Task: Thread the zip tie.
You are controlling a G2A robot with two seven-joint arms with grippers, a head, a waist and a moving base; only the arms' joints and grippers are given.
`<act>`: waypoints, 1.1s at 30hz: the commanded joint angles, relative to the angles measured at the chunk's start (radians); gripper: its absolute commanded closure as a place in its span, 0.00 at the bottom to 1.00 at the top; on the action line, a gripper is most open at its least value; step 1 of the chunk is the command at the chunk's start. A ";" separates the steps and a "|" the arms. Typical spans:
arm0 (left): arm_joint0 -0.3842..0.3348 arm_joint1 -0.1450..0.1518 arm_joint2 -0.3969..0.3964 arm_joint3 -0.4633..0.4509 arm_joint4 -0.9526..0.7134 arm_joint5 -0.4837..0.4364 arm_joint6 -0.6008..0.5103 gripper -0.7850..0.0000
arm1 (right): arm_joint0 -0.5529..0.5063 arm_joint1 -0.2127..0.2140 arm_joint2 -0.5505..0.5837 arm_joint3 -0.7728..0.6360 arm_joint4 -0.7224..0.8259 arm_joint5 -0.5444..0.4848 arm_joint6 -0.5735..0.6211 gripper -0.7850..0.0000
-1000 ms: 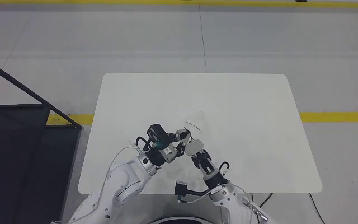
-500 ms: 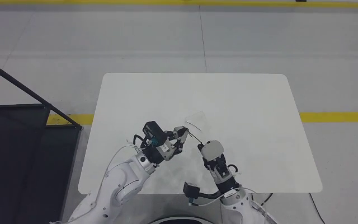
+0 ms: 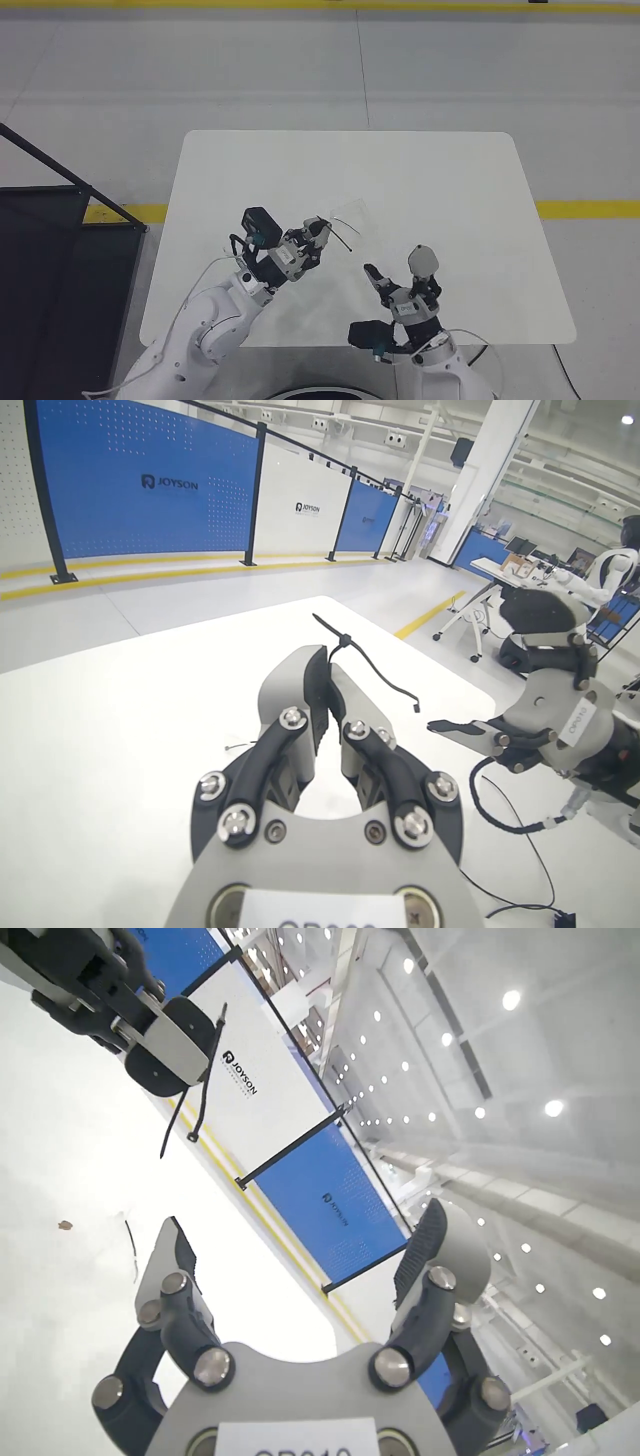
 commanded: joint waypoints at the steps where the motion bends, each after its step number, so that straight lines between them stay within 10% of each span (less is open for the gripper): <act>1: 0.000 -0.002 0.003 0.000 -0.021 0.000 0.000 1.00 | 0.002 -0.004 -0.005 -0.002 0.086 -0.042 0.007 0.00; 11: -0.022 -0.010 -0.028 0.030 -0.176 -0.064 0.010 1.00 | 0.132 -0.005 0.113 0.090 0.841 -0.661 -0.230 0.00; 24: -0.026 -0.013 -0.026 0.037 -0.195 -0.061 -0.032 1.00 | 0.161 -0.012 0.113 0.123 0.953 -0.732 -0.243 0.00; 33: -0.033 -0.022 -0.010 0.053 -0.202 -0.077 0.004 1.00 | 0.322 -0.029 0.137 0.342 1.482 -1.161 -0.204 0.11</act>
